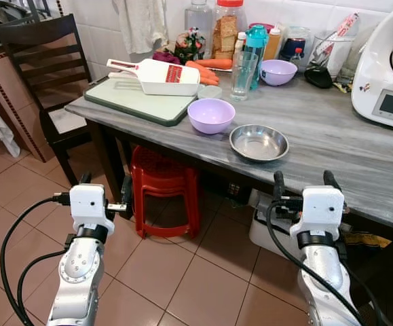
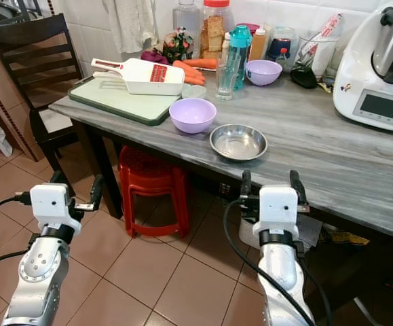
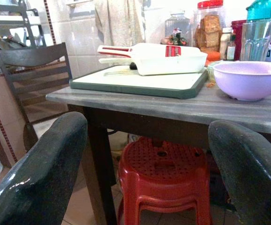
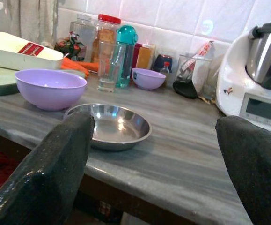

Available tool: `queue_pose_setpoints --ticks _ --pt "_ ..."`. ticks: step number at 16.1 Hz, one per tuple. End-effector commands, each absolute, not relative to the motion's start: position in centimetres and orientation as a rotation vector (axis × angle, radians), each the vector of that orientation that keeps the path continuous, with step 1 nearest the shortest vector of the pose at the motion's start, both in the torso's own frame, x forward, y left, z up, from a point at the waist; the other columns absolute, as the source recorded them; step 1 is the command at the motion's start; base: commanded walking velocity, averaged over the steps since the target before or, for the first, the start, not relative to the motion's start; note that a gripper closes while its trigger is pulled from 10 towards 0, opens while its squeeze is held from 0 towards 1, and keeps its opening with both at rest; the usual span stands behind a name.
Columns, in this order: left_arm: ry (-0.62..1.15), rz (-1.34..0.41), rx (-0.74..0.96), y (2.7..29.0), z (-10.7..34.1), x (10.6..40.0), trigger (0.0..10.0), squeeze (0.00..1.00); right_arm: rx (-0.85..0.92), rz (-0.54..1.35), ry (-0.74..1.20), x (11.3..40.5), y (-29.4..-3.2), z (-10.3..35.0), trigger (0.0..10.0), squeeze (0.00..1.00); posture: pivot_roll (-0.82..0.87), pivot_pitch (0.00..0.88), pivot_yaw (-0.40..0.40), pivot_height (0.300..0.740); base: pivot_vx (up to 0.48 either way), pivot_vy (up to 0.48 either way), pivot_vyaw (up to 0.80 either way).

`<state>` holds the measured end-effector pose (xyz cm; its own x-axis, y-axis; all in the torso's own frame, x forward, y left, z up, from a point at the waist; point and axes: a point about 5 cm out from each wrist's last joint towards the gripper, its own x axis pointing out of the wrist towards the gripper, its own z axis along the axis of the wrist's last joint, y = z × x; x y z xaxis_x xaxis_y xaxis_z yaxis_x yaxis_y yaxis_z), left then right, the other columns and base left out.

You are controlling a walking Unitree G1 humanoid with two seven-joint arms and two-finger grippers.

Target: Setting the table

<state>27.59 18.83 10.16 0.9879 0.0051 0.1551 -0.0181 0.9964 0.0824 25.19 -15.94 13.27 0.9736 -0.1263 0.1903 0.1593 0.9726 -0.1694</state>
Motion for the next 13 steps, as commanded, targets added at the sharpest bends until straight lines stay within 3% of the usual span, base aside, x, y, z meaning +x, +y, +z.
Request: queue_pose_setpoints --ticks 1,13 --pt "-0.158 0.013 0.092 19.0 10.1 27.7 10.0 0.0 -0.178 -0.161 -0.17 25.1 -16.3 13.0 10.0 0.0 -0.02 0.0 0.003 0.74 0.0 0.0 0.0" --pt "-0.119 0.037 0.128 20.8 9.2 26.8 10.0 0.0 -0.141 -0.156 -0.135 24.7 -16.8 12.6 10.0 0.0 -0.02 0.0 0.002 0.74 0.0 0.0 0.0"
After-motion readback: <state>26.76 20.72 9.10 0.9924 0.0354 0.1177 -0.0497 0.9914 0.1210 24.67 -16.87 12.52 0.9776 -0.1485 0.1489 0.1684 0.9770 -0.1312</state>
